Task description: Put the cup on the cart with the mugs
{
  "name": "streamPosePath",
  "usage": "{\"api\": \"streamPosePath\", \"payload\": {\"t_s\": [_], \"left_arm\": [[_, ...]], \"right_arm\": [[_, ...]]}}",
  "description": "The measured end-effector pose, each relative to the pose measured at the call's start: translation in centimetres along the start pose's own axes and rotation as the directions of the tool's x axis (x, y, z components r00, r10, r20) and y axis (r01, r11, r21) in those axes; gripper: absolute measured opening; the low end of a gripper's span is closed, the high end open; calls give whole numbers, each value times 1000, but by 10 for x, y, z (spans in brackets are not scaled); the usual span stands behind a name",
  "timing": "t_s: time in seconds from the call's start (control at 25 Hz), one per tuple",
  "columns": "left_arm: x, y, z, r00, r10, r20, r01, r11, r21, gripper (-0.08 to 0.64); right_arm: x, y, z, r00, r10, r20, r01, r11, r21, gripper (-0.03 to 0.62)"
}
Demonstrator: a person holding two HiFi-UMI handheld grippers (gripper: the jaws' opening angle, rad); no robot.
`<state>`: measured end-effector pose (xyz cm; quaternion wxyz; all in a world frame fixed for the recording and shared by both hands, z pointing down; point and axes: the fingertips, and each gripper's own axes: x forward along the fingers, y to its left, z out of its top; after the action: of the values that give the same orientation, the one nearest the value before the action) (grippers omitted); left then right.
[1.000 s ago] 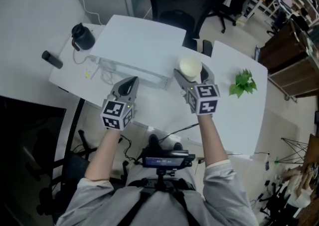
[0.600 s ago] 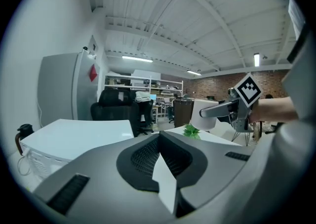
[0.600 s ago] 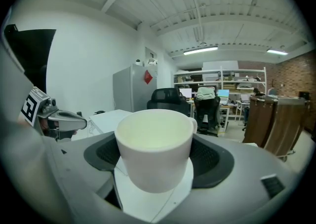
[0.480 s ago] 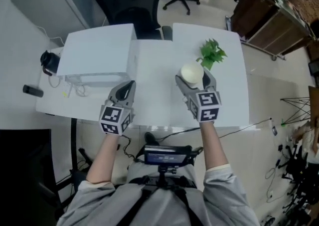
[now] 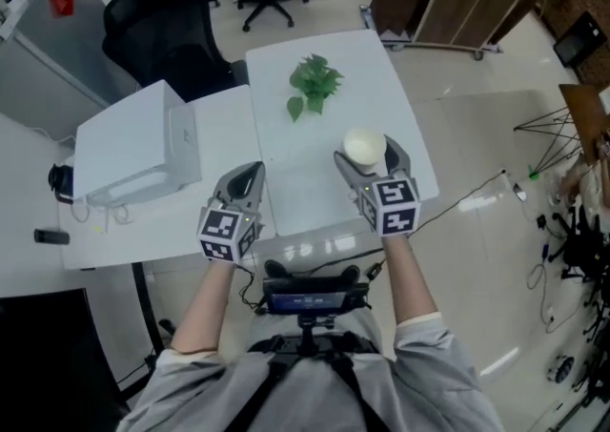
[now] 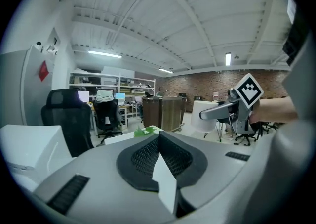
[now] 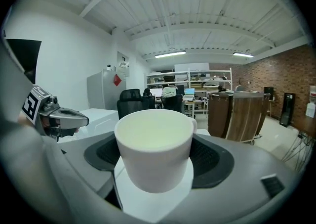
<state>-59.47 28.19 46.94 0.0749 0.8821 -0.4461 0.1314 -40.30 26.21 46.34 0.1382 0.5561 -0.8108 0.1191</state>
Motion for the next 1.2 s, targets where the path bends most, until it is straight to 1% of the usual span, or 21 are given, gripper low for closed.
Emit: {"api": "streamPosePath", "payload": {"t_s": [0.16, 0.32, 0.48, 0.6, 0.76, 0.88, 1.04, 1.12, 1.2], "left_arm": [[36, -59, 13, 996, -85, -9, 85, 996, 23, 0], [75, -118, 23, 985, -169, -14, 170, 984, 50, 0], [114, -182, 32, 969, -248, -17, 248, 966, 75, 0], [142, -228, 43, 954, -299, -7, 298, 950, 94, 0], [169, -283, 56, 934, -357, -14, 356, 928, 111, 0], [187, -314, 67, 916, -402, -18, 401, 907, 128, 0], [207, -348, 74, 885, -461, -56, 464, 872, 155, 0], [220, -365, 78, 866, -496, -64, 499, 850, 172, 0], [234, -383, 83, 842, -536, -66, 538, 823, 180, 0]], "right_arm": [[-47, -62, -14, 996, -92, 2, 92, 995, 35, 428], [-90, -121, -33, 984, -177, -6, 177, 981, 78, 428], [-135, -176, -52, 968, -250, -11, 249, 962, 112, 428], [-166, -215, -64, 956, -292, -13, 291, 947, 133, 428], [-202, -259, -77, 939, -343, -22, 342, 927, 155, 428], [-222, -286, -78, 923, -384, -21, 381, 908, 174, 428], [-244, -315, -80, 897, -442, -21, 437, 877, 199, 428], [-255, -331, -82, 880, -475, -22, 469, 858, 212, 428], [-263, -348, -84, 859, -511, -29, 504, 834, 226, 428]]}}
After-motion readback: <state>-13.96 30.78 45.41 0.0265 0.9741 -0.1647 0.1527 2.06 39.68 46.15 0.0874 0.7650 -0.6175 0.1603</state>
